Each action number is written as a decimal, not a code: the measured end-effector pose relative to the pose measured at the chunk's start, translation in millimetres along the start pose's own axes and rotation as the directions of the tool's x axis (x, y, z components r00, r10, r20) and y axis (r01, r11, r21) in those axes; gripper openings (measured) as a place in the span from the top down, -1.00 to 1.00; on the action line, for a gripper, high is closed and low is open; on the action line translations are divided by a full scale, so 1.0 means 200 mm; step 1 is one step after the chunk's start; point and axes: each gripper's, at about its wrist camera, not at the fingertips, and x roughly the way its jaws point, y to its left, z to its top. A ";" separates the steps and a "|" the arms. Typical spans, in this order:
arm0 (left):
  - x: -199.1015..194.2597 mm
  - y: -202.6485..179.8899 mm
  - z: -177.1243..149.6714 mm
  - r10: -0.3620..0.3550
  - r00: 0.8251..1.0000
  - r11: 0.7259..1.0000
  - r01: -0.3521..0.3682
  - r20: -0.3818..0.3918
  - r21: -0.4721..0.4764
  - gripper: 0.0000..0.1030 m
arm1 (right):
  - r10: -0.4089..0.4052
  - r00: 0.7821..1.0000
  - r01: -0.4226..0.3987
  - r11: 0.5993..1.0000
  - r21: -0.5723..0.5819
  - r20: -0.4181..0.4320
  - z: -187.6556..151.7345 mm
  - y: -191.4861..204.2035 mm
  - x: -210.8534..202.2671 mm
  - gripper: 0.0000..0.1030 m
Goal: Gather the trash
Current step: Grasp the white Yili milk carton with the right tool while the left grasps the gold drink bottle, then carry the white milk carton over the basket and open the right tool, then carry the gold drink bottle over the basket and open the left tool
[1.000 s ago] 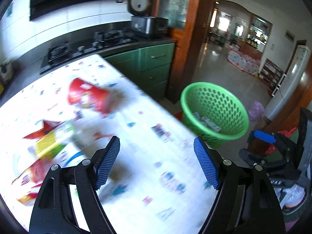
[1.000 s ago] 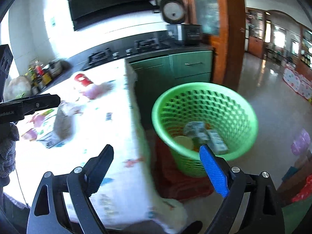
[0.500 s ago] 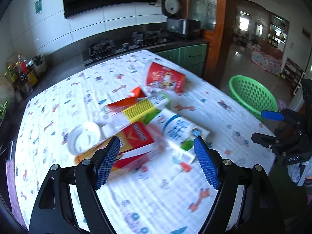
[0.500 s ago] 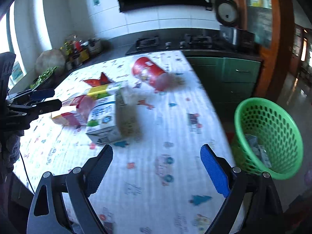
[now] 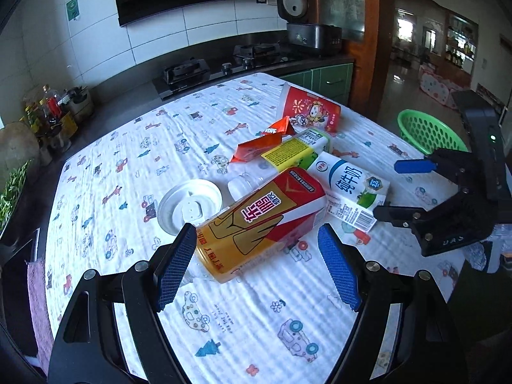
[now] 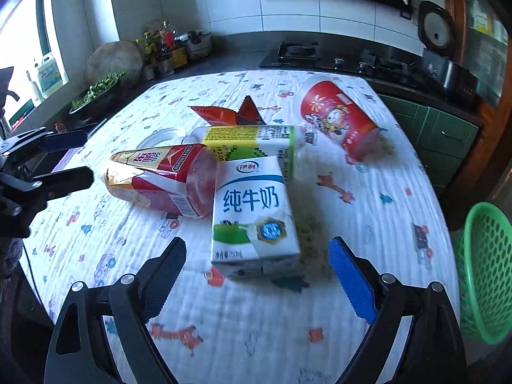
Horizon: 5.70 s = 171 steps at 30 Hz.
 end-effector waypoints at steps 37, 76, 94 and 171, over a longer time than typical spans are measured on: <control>0.48 -0.02 0.08 -0.169 0.961 0.938 0.225 -0.220 0.263 -0.68 | 0.002 0.997 -0.003 1.000 -0.007 -0.076 0.02 -0.08 0.13 -0.22; 0.33 -0.45 0.13 -0.219 0.953 0.943 0.262 -0.210 0.205 -0.47 | -0.111 0.994 0.107 0.976 0.190 0.010 -0.24 -0.50 -0.28 -0.21; 0.41 -0.91 0.46 -0.365 0.919 0.919 0.381 -0.149 0.100 -0.43 | -0.394 0.914 0.395 0.811 0.431 -0.097 -0.46 -1.43 -0.43 -0.22; 0.25 -0.69 0.50 -0.177 0.984 0.984 0.176 -0.008 -0.039 -0.64 | -0.314 0.942 0.255 0.897 0.361 0.117 -0.40 -0.96 -0.68 -0.54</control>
